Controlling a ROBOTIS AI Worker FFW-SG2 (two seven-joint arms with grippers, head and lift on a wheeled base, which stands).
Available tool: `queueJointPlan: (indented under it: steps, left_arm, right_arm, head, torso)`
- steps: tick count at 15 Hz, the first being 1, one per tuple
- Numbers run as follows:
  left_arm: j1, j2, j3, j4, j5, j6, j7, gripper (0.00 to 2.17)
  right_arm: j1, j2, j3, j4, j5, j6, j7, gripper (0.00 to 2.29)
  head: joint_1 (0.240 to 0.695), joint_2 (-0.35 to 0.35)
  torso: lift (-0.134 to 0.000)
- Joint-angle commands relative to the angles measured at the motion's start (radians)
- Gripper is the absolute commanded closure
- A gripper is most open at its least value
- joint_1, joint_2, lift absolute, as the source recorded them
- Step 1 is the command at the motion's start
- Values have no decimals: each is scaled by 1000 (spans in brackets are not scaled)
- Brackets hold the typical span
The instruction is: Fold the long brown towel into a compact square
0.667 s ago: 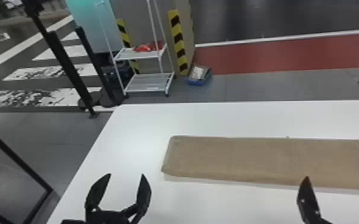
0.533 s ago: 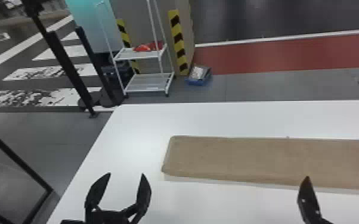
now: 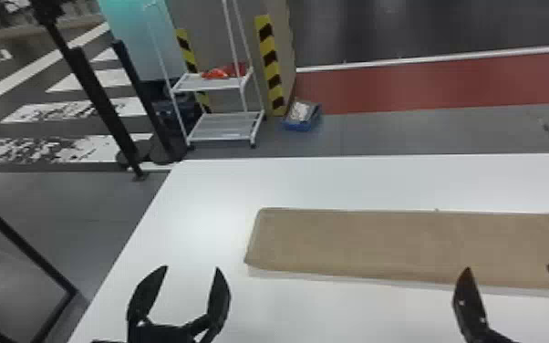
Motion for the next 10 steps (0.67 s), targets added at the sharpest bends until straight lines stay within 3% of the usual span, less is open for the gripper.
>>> queueJointPlan:
  steps: [1,4,10]
  left_arm:
    - [-13,-3,-1,6,-2,9,1,87]
    - [-62,-3,0,-8,-2,113,-4,87]
    - [-354,-3,74,-70,21,795,-183,144]
  right_arm:
    - [-12,2,-6,9,-5,12,0,113]
    - [-24,2,-6,21,-5,21,0,113]
    - [-30,2,-25,39,-5,45,-2,113]
  head:
    - [695,282]
    - [695,272]
    - [695,236]
  torso:
    - [-126]
    - [-126]
    - [-126]
